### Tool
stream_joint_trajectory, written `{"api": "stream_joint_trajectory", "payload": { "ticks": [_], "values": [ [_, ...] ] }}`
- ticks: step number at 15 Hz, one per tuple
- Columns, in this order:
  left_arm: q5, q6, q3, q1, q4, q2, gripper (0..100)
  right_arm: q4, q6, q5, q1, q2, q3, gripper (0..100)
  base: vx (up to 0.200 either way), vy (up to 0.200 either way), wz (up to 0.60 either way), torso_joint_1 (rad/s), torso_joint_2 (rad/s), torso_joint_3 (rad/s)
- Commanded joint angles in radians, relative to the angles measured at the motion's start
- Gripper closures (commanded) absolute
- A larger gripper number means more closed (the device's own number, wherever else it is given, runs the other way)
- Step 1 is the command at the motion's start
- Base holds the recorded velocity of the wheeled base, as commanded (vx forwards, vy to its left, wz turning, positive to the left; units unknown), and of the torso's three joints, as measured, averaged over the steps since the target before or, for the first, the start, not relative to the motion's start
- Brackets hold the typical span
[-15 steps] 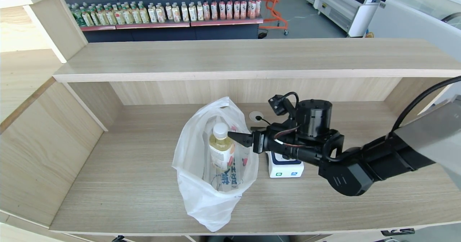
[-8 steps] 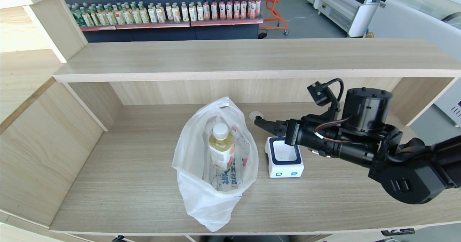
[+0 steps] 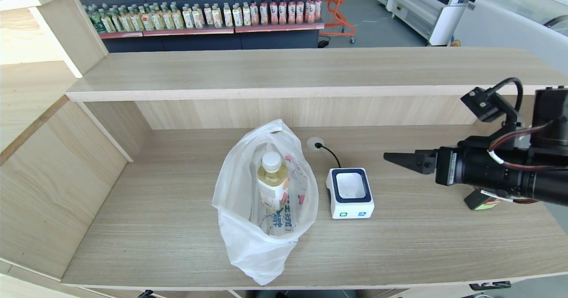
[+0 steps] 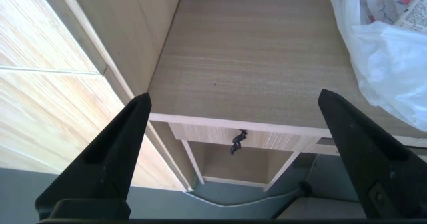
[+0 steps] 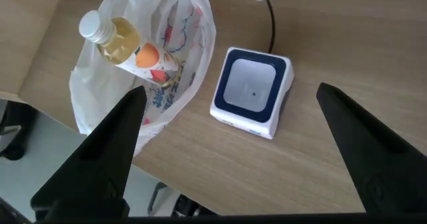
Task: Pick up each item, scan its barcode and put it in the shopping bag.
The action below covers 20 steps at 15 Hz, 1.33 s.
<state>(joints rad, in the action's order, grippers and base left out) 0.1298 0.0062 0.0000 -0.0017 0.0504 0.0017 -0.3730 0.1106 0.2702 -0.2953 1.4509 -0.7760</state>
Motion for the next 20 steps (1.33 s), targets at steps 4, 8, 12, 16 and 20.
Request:
{"api": "stream_joint_trajectory", "payload": {
  "ticks": [4,8,12,16,20],
  "values": [
    [0.001,-0.005,0.0,0.0,0.0,0.0,0,0.025,-0.032,-0.04,0.054,-0.141,0.035,0,-0.05,0.0,0.0,0.002,0.0,-0.001],
    [0.001,-0.003,0.0,0.0,0.0,0.0,0,0.029,-0.032,-0.071,0.054,-0.139,0.043,0,-0.2,0.0,0.0,0.007,0.0,0.001],
    [0.001,0.0,0.0,0.0,0.0,0.0,0,0.08,-0.032,-0.149,0.054,-0.139,0.046,0,-0.05,0.0,0.0,-0.002,0.0,0.003],
    [0.001,0.005,0.0,0.0,0.0,0.0,0,0.082,-0.032,-0.152,0.07,-0.141,0.046,0,0.0,-0.2,0.0,0.004,0.0,0.004],
    [0.001,0.005,0.0,0.0,0.0,0.0,0,0.117,-0.032,-0.152,0.087,-0.156,0.053,0,0.0,-0.2,0.0,0.001,0.0,0.0]
  ]
}}
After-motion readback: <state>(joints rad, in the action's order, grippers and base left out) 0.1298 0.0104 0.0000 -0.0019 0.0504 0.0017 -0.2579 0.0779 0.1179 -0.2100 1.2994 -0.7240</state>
